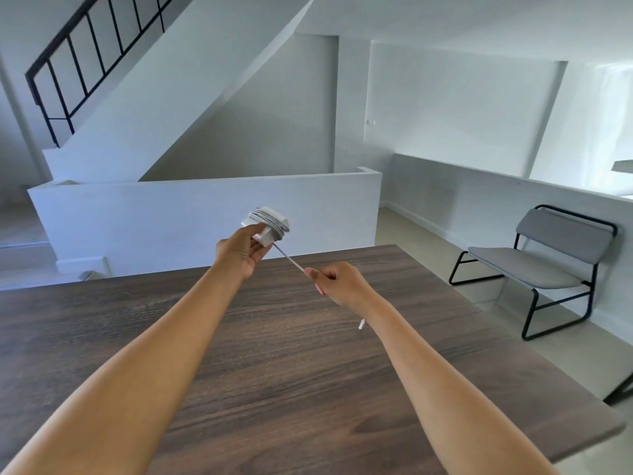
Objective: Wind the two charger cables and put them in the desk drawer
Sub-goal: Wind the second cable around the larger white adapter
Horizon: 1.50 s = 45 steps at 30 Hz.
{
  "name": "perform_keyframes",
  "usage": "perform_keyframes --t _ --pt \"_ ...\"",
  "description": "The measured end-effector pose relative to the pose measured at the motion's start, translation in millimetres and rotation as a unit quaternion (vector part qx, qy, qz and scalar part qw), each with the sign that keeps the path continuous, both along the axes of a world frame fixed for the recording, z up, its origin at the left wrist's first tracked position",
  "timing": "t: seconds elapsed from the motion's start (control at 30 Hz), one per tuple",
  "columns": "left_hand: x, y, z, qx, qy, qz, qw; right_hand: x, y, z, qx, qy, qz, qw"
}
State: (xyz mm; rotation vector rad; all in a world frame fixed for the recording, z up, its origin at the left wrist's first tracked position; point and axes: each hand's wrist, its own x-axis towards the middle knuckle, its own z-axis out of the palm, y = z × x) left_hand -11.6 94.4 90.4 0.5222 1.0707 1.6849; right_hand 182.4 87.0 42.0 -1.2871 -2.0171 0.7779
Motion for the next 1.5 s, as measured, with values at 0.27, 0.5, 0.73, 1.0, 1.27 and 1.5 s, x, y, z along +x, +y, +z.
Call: perform_keyframes --t 0.27,0.5,0.73,1.0,1.27,1.5 --pt "-17 8 -14 -0.051 0.363 0.087 0.926 9 -3 25 0.04 -0.008 0.035 0.999" --pt "-24 1 -18 0.03 0.635 0.004 0.772 31 -4 41 0.041 -0.017 0.033 0.998" --pt "-27 -10 -21 0.058 0.692 -0.204 0.69 51 10 78 0.099 0.011 0.008 0.995" --pt "-8 -40 9 0.03 0.561 -0.44 0.701 46 31 87 0.108 0.066 -0.003 0.992" --pt "-14 -51 14 0.081 0.344 -0.493 0.795 44 30 67 0.002 0.161 0.013 0.987" --pt "-9 -48 17 0.149 0.163 -0.365 0.904 27 20 30 -0.105 0.242 0.026 0.964"
